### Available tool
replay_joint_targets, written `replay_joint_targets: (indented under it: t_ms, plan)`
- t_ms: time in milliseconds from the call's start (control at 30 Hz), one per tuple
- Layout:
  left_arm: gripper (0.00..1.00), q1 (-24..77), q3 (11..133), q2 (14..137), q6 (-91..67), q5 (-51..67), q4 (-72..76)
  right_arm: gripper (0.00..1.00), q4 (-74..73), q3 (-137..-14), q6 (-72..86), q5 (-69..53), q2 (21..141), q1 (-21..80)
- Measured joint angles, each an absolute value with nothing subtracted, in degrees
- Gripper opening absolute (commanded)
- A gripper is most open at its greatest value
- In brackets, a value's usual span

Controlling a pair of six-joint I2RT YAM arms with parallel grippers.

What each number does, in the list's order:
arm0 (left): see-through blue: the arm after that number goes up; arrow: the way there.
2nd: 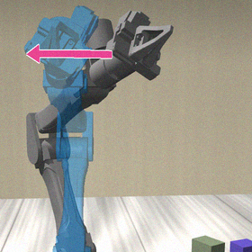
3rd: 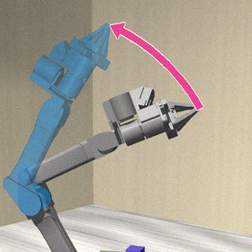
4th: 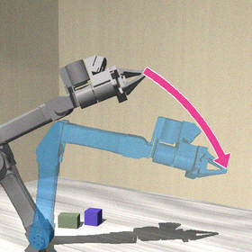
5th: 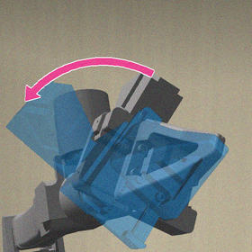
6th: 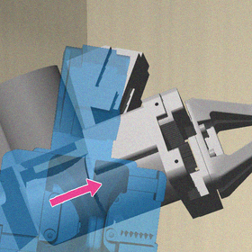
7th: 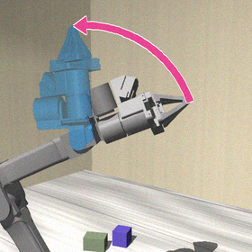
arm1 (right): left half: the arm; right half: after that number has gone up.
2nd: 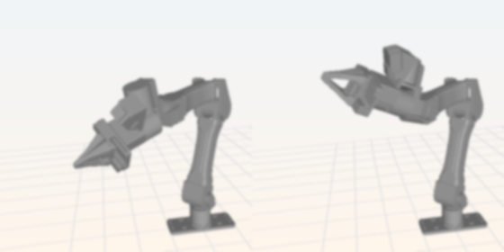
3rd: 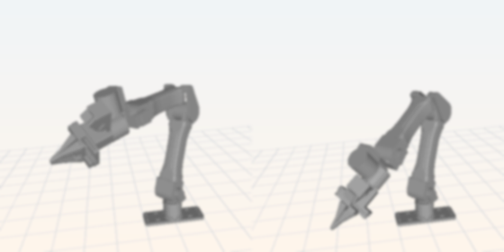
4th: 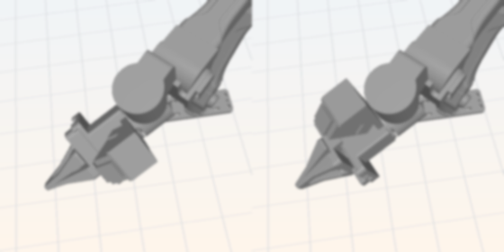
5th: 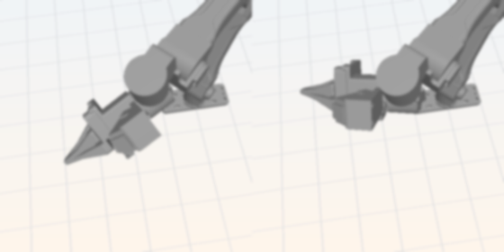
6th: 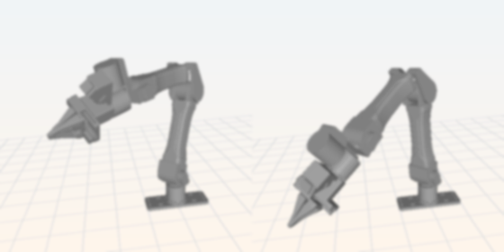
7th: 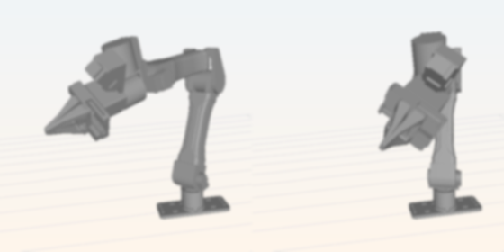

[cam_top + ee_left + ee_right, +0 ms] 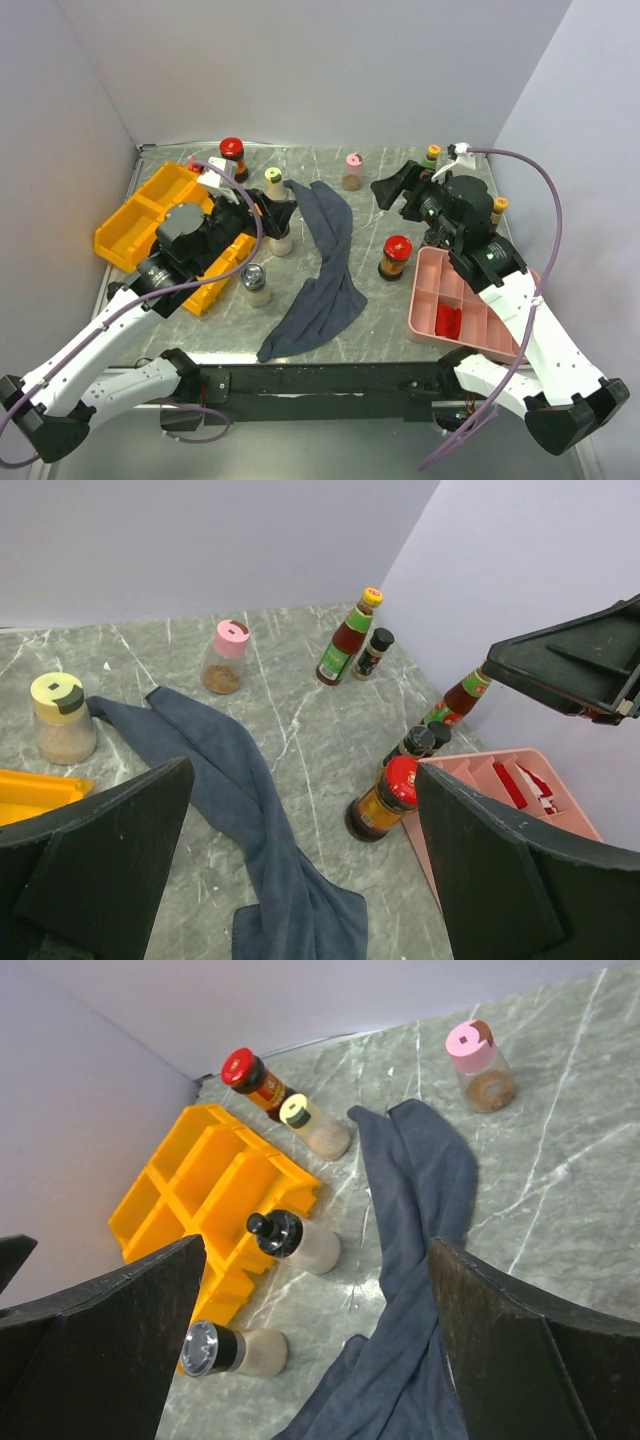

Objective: Organize the condiment bottles
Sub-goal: Pick up the bottle from the center of the board.

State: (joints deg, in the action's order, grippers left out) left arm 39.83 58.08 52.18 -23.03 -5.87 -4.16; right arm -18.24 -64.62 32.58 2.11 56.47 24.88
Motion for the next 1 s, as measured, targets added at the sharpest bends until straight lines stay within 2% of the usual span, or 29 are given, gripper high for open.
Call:
replay_joint_targets:
  t_ms: [567,833,1000]
  plan:
    - [0.99,39.86,58.08,54.26,-23.22,-8.82,-4.23,1.00,-17.76,-60.07,32.34,4.84,53.12,24.88]
    - [0.95,39.83,56.55,56.49,-23.92,-21.67,-4.71,1.00,-23.03,-57.43,32.88,4.86,51.11,24.88]
    - [0.96,39.83,61.67,63.24,-31.20,-30.81,-14.70,1.00,-21.23,-51.99,33.54,1.37,45.32,24.88]
